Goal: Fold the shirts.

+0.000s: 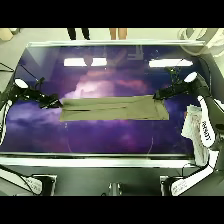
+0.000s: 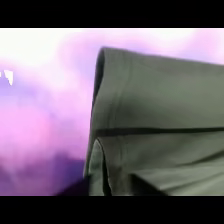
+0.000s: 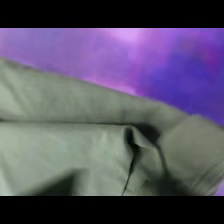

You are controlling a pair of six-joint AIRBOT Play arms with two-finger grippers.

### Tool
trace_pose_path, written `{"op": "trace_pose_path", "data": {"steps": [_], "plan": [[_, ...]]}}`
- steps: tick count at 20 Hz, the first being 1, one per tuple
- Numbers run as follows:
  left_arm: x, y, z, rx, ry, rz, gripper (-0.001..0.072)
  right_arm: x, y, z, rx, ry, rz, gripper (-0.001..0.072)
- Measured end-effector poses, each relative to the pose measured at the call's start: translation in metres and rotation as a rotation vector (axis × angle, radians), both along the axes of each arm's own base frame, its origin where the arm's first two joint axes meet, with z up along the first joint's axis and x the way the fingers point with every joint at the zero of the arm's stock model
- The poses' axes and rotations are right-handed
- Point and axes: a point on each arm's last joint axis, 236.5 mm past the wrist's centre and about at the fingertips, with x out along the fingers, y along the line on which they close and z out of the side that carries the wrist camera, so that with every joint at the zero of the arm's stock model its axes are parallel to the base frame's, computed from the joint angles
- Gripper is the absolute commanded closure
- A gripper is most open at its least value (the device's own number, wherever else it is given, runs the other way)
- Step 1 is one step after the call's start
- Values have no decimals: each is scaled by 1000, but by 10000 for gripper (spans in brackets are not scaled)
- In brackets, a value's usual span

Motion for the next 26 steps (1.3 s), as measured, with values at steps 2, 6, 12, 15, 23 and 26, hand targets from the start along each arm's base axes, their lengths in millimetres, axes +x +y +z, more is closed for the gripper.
{"op": "trace_pose_path", "data": {"steps": [2,6,12,15,23,26], "plan": [[11,1,14,1,-33,-7,100,-3,-10,15,-3,-12,13,-4],[33,6,65,20,-154,-33,102,-35,-60,16,-33,93,-11,-6],[35,-2,133,45,-291,-68,103,-69,-69,-26,80,290,-32,-6],[30,-9,161,54,-346,-84,103,-66,-52,-37,184,323,-52,-6],[17,-51,197,24,-416,-163,533,-41,2,-30,345,274,-49,691],[15,-99,177,-12,-382,-253,684,-33,15,7,395,205,-30,693]]}}
